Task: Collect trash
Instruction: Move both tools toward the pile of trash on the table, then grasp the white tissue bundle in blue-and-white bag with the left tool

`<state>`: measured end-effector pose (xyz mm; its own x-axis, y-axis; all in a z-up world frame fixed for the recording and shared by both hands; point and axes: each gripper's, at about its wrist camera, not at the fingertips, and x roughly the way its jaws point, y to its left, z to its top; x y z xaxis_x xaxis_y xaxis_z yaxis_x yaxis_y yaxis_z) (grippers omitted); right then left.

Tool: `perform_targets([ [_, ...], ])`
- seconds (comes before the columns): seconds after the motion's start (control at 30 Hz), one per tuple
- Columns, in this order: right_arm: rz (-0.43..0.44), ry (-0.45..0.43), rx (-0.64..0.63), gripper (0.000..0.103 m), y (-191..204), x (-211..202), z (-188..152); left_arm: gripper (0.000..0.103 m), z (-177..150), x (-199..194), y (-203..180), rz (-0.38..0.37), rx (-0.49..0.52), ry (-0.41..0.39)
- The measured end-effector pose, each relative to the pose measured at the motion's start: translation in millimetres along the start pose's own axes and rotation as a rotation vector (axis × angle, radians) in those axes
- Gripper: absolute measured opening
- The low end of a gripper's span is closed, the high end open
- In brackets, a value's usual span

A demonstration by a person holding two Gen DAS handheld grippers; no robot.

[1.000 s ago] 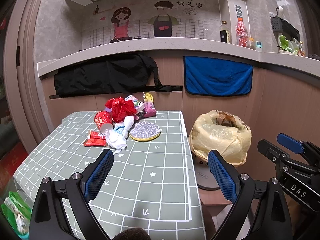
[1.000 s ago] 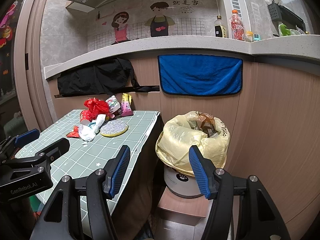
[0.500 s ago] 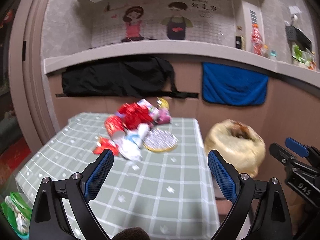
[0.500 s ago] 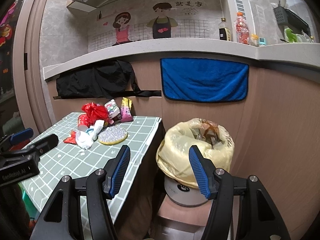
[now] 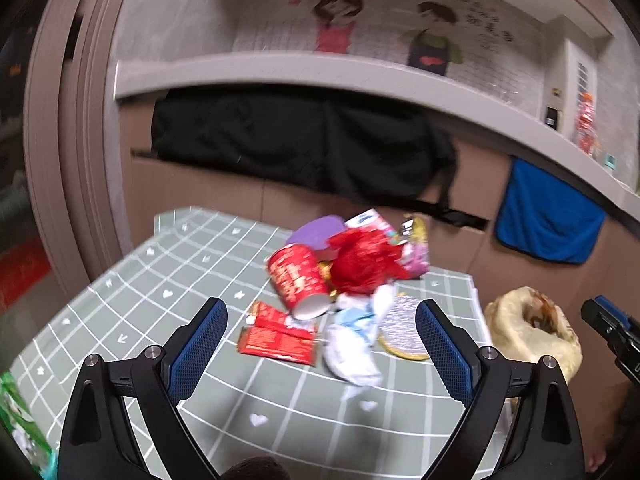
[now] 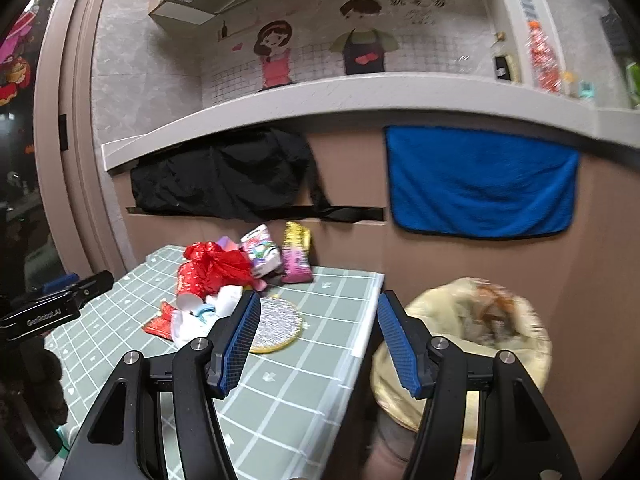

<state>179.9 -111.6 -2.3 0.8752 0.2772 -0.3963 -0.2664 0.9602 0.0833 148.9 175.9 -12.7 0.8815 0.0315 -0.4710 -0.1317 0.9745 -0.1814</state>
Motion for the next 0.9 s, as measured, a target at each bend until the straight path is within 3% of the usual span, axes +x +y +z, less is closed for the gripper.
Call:
perform_targets([
  [0.17,0.009,0.07,-0.019,0.058,7,43,-14,0.095,-13,36,17,-0.022,-0.001,0.062],
  [0.33,0.032,0.132,-0.001,0.058,5,68,-29,0.095,-28,68,20,-0.046,-0.008,0.18],
  [0.43,0.038,0.162,0.0,0.058,5,79,-36,0.094,-35,77,15,-0.047,0.0,0.192],
  [0.77,0.034,0.182,0.022,0.058,-9,84,-48,0.076,-32,119,-29,-0.133,0.13,0.248],
  [0.9,0.042,0.202,0.042,0.058,-18,85,-54,0.075,-27,148,-37,-0.135,0.135,0.295],
])
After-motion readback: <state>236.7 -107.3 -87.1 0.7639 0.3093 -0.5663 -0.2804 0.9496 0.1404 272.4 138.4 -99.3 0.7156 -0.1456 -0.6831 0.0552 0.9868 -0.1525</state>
